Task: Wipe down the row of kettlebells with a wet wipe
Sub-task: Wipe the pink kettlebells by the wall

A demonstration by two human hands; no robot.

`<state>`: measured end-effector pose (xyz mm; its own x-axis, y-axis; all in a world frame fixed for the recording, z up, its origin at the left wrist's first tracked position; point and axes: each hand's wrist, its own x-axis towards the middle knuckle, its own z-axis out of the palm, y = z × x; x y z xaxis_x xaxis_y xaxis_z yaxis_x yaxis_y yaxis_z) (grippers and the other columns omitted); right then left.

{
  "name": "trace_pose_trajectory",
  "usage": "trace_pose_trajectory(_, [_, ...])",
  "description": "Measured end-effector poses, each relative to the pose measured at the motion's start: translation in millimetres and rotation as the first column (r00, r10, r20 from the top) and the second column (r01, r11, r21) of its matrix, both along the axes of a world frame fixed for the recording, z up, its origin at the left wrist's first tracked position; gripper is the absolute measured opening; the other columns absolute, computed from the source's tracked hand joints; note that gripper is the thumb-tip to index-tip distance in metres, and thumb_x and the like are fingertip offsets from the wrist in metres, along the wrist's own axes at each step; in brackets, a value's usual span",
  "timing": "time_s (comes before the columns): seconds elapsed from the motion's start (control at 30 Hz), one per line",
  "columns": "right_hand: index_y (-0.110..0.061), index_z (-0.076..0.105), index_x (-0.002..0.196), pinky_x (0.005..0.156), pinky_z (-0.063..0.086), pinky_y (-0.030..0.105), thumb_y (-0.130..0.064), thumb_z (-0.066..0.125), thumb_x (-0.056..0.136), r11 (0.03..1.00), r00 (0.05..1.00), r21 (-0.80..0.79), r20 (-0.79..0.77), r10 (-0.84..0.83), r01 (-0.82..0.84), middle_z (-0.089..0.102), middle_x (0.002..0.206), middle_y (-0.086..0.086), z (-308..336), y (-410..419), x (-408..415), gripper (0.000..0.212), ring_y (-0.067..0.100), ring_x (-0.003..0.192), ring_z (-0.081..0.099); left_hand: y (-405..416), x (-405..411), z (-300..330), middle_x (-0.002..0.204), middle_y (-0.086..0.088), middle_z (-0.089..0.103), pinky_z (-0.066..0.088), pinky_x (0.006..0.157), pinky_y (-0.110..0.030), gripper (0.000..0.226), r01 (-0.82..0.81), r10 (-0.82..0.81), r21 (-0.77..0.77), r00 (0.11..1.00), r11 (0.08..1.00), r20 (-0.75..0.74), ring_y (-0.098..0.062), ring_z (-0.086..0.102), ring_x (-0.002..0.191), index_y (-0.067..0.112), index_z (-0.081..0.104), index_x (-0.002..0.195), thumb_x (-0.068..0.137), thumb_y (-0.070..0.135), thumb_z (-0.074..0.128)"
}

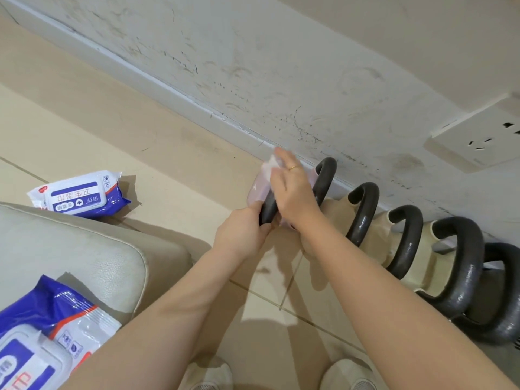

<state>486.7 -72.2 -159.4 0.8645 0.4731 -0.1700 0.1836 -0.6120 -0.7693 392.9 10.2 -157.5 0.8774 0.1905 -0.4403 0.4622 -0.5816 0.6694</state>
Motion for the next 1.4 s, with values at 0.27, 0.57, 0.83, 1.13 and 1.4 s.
trace_pose_trajectory(0.27, [-0.006, 0.033, 0.136, 0.105, 0.039, 0.039, -0.026, 0.057, 0.089, 0.788, 0.699, 0.028, -0.483, -0.528, 0.615, 0.042, 0.137, 0.015, 5, 19, -16, 0.056, 0.028, 0.122, 0.046, -3, 0, -1, 0.093, -0.015, 0.067, 0.048, 0.069, -0.041, 0.02, 0.0, -0.001, 0.019, 1.0, 1.0, 0.012, -0.037, 0.059, 0.089, 0.011, 0.051, 0.099, 0.086, 0.027, 0.053])
trace_pose_trajectory(0.57, [-0.02, 0.053, 0.079, 0.08, 0.049, 0.022, -0.04, 0.051, 0.092, 0.488, 0.187, 0.056, -0.956, -0.224, 0.871, 0.068, 0.077, -0.005, 22, 21, 8, 0.023, 0.01, 0.078, 0.061, 5, 5, -1, 0.097, -0.014, 0.068, 0.052, 0.077, -0.045, 0.025, 0.016, -0.016, -0.012, 1.0, 1.0, 0.008, -0.036, 0.061, 0.092, 0.016, 0.052, 0.106, 0.085, 0.029, 0.056])
trace_pose_trajectory(0.83, [-0.011, 0.053, 0.067, 0.058, 0.042, 0.025, -0.045, 0.044, 0.094, 0.749, 0.509, 0.048, -0.762, -0.401, 0.661, 0.053, 0.065, 0.003, 17, 29, 16, 0.044, 0.017, 0.057, 0.051, 12, 24, 4, 0.098, -0.019, 0.068, 0.048, 0.079, -0.039, 0.027, -0.089, 0.093, -0.133, 0.995, 0.987, 0.024, -0.037, 0.06, 0.095, 0.007, 0.058, 0.106, 0.084, 0.022, 0.059])
trace_pose_trajectory(1.13, [-0.009, 0.053, 0.119, 0.084, 0.051, 0.038, -0.031, 0.042, 0.097, 0.773, 0.567, 0.164, -0.773, -0.284, 0.612, 0.063, 0.102, 0.013, -2, 22, 6, 0.033, 0.029, 0.095, 0.062, 19, 40, 7, 0.074, -0.005, 0.059, 0.035, 0.058, -0.026, 0.013, -0.196, 0.202, -0.31, 0.979, 0.93, -0.015, -0.021, 0.046, 0.068, 0.007, 0.062, 0.089, 0.084, 0.019, 0.061])
trace_pose_trajectory(1.4, [-0.023, 0.054, 0.083, 0.093, 0.048, 0.042, -0.034, 0.045, 0.095, 0.76, 0.564, 0.084, -0.724, -0.398, 0.644, 0.065, 0.09, 0.006, -11, 19, 16, 0.019, 0.029, 0.097, 0.063, 12, 56, 13, 0.061, -0.003, 0.045, 0.029, 0.055, -0.03, 0.025, -0.148, 0.142, -0.306, 0.989, 0.94, -0.043, -0.02, 0.038, 0.058, 0.011, 0.045, 0.065, 0.087, 0.017, 0.057])
